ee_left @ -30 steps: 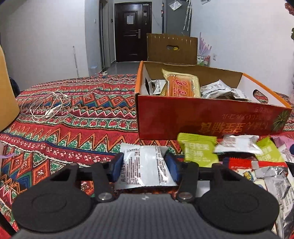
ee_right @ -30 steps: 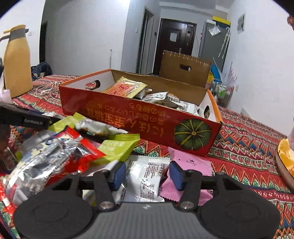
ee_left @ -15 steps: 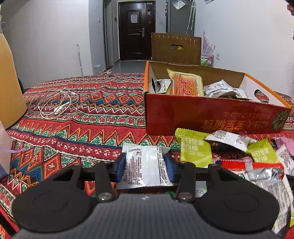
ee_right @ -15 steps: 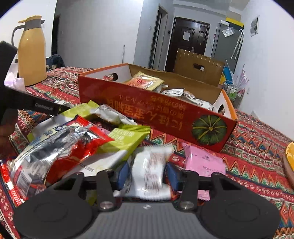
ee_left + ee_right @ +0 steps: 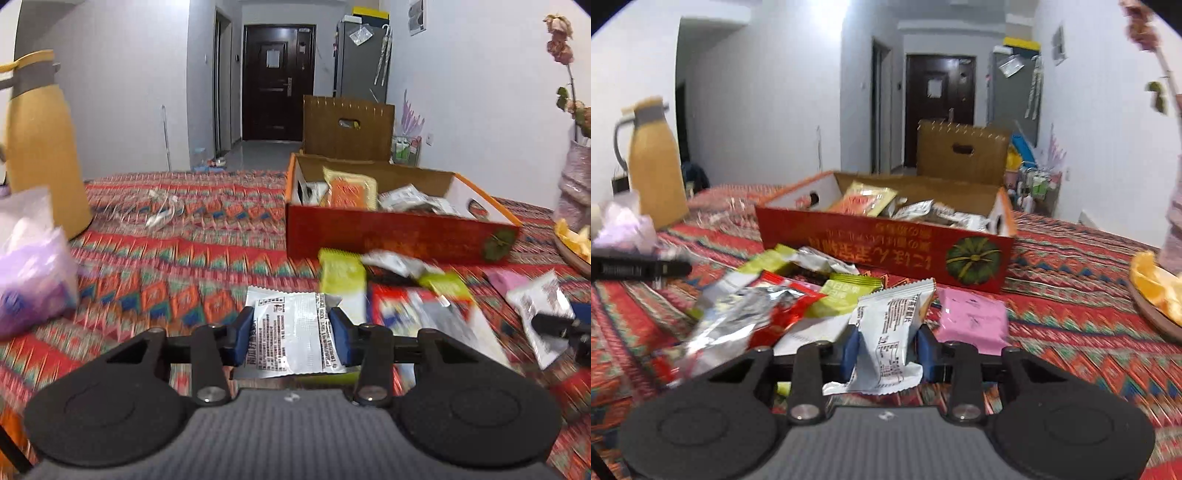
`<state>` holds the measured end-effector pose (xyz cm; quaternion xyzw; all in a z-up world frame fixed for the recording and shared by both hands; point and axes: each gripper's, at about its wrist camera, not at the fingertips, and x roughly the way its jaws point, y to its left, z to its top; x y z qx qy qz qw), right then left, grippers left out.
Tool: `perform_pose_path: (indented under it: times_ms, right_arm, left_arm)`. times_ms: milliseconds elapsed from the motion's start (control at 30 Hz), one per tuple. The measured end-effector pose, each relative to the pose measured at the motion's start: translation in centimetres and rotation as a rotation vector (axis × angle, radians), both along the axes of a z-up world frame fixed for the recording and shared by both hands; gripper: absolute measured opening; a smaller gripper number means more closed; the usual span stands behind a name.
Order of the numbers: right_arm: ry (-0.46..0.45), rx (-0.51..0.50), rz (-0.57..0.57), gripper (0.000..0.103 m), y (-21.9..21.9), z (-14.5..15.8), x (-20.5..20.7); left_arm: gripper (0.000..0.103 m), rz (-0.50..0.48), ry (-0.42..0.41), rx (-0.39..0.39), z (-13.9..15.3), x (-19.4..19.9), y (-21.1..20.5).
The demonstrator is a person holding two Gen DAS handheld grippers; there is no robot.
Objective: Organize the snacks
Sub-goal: 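Grasp a white sachet with the left tool while the right tool grasps another white sachet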
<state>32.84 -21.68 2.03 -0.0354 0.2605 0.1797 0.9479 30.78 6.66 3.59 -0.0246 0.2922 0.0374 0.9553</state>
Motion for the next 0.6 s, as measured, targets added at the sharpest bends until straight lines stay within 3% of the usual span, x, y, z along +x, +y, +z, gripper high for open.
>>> perform_pose_path:
  times_ms: [233, 433, 600]
  right_arm:
    - [0.052, 0.058, -0.048, 0.033, -3.0, -0.6, -9.3]
    - [0.107, 0.059, -0.026, 0.033, -3.5, -2.1, -14.8]
    - [0.094, 0.069, -0.016, 0.033, -3.5, -1.8, -17.1]
  left_arm:
    - [0.044, -0.039, 0.020, -0.099, -0.1, -9.1, -2.5]
    - [0.044, -0.110, 0.041, -0.086, -0.1, -13.6, -5.2]
    - [0.044, -0.145, 0.035, -0.086, 0.0, -15.4, -6.9]
